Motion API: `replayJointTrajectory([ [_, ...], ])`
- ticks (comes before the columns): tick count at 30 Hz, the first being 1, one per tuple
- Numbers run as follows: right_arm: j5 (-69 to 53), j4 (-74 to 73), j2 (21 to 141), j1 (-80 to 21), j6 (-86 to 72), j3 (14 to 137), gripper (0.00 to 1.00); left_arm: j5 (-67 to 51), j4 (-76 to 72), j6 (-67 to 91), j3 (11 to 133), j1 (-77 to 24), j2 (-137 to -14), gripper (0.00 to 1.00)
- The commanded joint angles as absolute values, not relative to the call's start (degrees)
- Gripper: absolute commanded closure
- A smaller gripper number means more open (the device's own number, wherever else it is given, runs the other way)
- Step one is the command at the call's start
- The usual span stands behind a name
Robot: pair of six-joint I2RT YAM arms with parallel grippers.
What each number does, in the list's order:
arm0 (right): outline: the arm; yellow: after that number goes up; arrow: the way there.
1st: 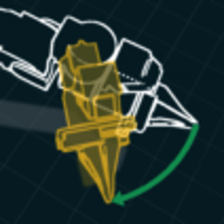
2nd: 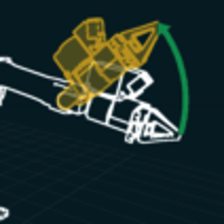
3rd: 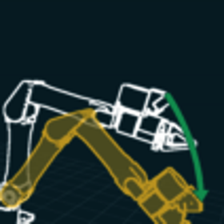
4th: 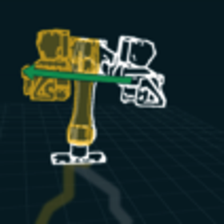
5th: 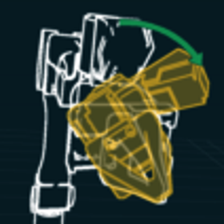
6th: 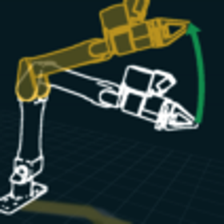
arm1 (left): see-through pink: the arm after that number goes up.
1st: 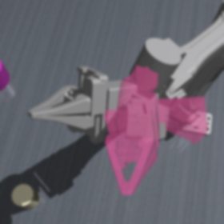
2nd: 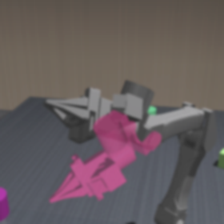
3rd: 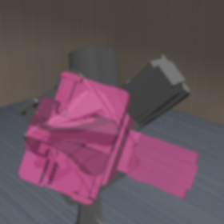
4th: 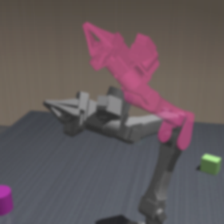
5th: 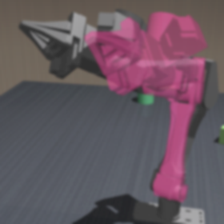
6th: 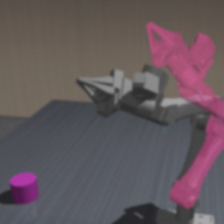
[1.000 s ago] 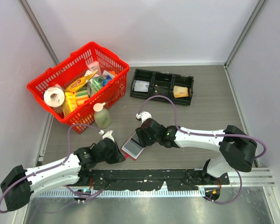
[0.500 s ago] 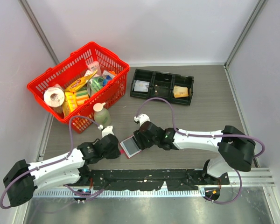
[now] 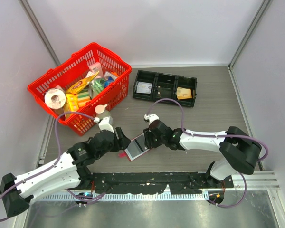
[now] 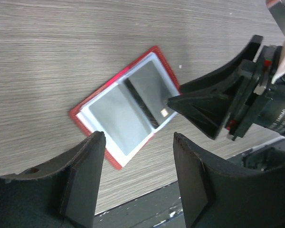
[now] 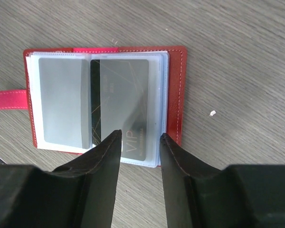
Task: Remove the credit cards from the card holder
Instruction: Remove the credit card from the card holder.
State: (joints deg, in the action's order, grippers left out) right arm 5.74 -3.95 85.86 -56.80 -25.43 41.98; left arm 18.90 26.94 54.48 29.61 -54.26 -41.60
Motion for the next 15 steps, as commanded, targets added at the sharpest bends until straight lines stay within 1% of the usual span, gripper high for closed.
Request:
replayJointTrajectory([
  [1,0.9,3.7,83.0,-54.1,-27.1,41.0,0.62,14.8,12.0,59.4,26.0,-54.1,-45.7,0.37],
  [2,-1.9,4.6,83.1,-53.4,-27.1,40.9,0.63,14.4,9.2,60.4,25.1,-54.1,-47.0,0.37],
  [3,-2.5,5.1,83.3,-52.6,-26.8,40.8,0.67,14.5,6.4,61.6,24.3,-54.1,-48.7,0.38],
  [8,-6.7,7.9,85.7,-50.0,-26.6,40.6,0.75,16.3,-3.3,65.2,21.7,-53.9,-55.6,0.41],
  [15,-12.6,10.6,88.2,-48.6,-28.9,37.9,0.82,16.0,-11.8,70.1,18.3,-53.8,-61.3,0.44],
])
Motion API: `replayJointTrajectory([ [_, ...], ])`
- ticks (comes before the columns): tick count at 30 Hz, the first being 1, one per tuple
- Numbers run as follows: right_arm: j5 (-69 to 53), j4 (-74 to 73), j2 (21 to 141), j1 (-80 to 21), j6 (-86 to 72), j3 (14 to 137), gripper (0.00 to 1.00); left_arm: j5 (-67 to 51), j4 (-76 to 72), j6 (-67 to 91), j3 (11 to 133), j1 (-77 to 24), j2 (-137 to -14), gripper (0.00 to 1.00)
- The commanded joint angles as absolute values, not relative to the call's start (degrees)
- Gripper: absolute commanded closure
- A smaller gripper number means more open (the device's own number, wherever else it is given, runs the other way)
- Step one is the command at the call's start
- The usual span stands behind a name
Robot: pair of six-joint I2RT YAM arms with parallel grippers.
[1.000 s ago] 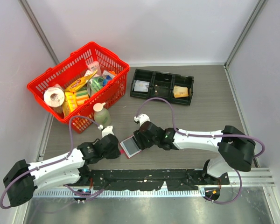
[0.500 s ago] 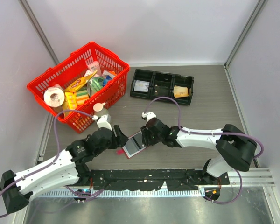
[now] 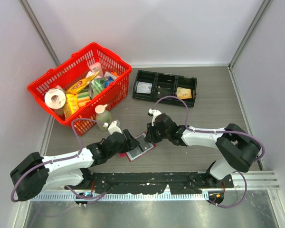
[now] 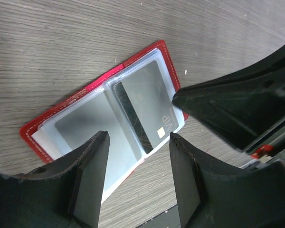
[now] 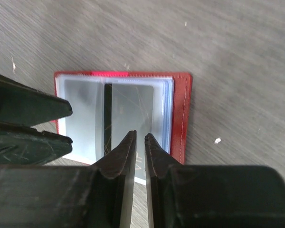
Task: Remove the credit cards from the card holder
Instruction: Remove the credit card from the card holder.
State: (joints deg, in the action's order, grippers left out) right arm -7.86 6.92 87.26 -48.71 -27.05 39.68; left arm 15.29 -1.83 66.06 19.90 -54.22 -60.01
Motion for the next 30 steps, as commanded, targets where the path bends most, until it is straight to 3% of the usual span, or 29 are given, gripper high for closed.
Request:
replayJointTrajectory([
  [1,-12.8,10.8,88.3,-48.6,-29.0,37.3,0.83,15.8,-12.5,70.6,17.8,-53.8,-61.9,0.44],
  [24,-13.1,12.7,88.8,-48.6,-34.5,31.0,0.84,13.2,-18.7,74.0,16.5,-53.7,-70.6,0.46],
  [30,-13.1,12.8,88.8,-48.5,-34.4,31.0,0.84,13.0,-29.0,75.1,11.7,-53.8,-72.4,0.49],
])
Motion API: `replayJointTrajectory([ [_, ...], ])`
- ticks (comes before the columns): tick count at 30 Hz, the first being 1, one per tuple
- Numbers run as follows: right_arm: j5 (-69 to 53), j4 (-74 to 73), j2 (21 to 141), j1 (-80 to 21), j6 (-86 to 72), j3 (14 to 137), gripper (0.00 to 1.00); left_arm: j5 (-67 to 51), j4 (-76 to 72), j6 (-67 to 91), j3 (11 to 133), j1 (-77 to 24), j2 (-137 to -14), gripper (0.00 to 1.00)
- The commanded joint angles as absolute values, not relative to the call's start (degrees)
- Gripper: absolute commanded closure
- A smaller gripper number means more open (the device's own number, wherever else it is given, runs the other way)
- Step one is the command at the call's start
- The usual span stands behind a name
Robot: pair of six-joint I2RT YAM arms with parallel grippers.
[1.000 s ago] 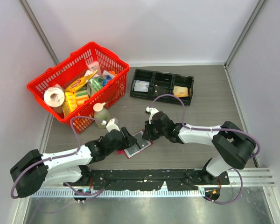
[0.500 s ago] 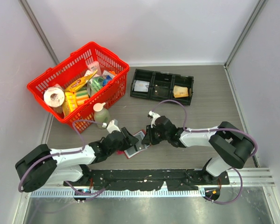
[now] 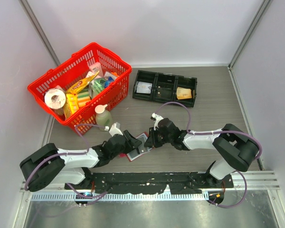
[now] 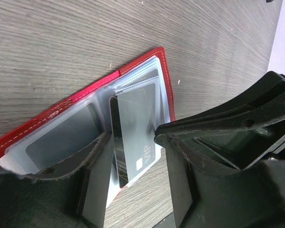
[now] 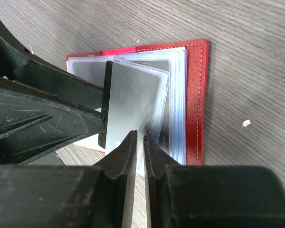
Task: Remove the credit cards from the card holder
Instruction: Remove the credit card from the card holder.
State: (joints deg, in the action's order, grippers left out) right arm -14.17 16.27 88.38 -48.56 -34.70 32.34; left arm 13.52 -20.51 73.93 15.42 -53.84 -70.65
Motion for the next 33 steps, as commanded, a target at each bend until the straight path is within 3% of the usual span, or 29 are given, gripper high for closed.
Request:
replayJointTrajectory([
  [1,-13.1,12.8,88.9,-48.5,-34.5,31.0,0.84,13.3,-31.2,75.1,10.4,-53.8,-72.9,0.5],
  [8,-13.8,13.3,89.6,-48.6,-34.5,31.2,0.84,11.1,-47.6,74.4,6.1,-53.8,-78.6,0.55],
  [14,-13.7,13.1,89.4,-48.3,-34.5,31.1,0.84,8.6,-59.3,75.8,3.9,-53.8,-84.6,0.79],
  [17,-13.6,13.1,89.3,-48.2,-34.5,30.9,0.84,7.2,-63.0,76.0,3.3,-53.8,-86.3,0.85],
  [22,-13.6,13.1,89.6,-47.9,-34.4,30.8,0.84,5.7,-65.6,75.6,3.0,-53.8,-86.0,0.86],
  [30,-13.9,13.3,90.2,-47.6,-34.5,30.9,0.84,1.6,-66.3,72.2,3.3,-53.8,-84.2,0.73],
  [33,-13.9,13.2,90.1,-47.5,-34.4,30.8,0.84,0.2,-68.0,71.8,3.4,-53.8,-84.7,0.75],
])
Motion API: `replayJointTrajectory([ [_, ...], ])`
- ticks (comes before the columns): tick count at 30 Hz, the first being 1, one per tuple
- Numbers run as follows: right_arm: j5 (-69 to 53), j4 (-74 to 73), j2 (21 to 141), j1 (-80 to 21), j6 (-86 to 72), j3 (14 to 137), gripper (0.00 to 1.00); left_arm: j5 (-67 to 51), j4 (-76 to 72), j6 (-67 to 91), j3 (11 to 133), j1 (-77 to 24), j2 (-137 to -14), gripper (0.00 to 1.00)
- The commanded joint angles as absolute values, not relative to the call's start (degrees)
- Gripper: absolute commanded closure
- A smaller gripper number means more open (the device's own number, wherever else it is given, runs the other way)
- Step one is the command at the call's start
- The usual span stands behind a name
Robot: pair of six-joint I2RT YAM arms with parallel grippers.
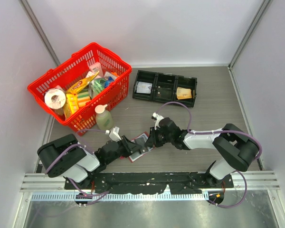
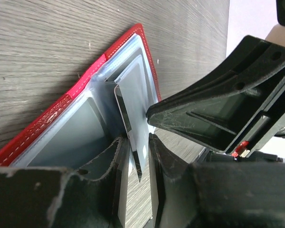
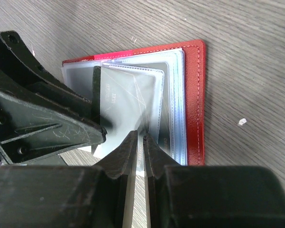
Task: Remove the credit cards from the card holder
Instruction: Remove the credit card from the card holder.
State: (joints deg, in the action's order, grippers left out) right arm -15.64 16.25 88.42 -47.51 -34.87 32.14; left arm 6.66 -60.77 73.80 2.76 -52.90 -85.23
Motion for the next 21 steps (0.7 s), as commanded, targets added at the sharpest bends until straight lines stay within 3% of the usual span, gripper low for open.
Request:
replayJointTrajectory([
  [1,-13.9,13.1,90.1,-47.4,-34.4,30.8,0.84,0.3,-68.8,71.9,3.3,-53.8,-84.9,0.77],
  [9,-13.7,12.8,90.4,-46.9,-34.4,30.9,0.84,-2.1,-70.8,72.9,2.3,-53.9,-84.6,1.0],
  [15,-13.3,12.6,91.1,-46.7,-34.1,31.0,0.84,-1.5,-64.4,75.2,1.2,-53.8,-80.3,1.0],
  [21,-12.6,12.0,91.5,-46.1,-34.0,31.3,0.84,1.1,-44.9,77.9,1.6,-53.8,-68.8,1.0],
])
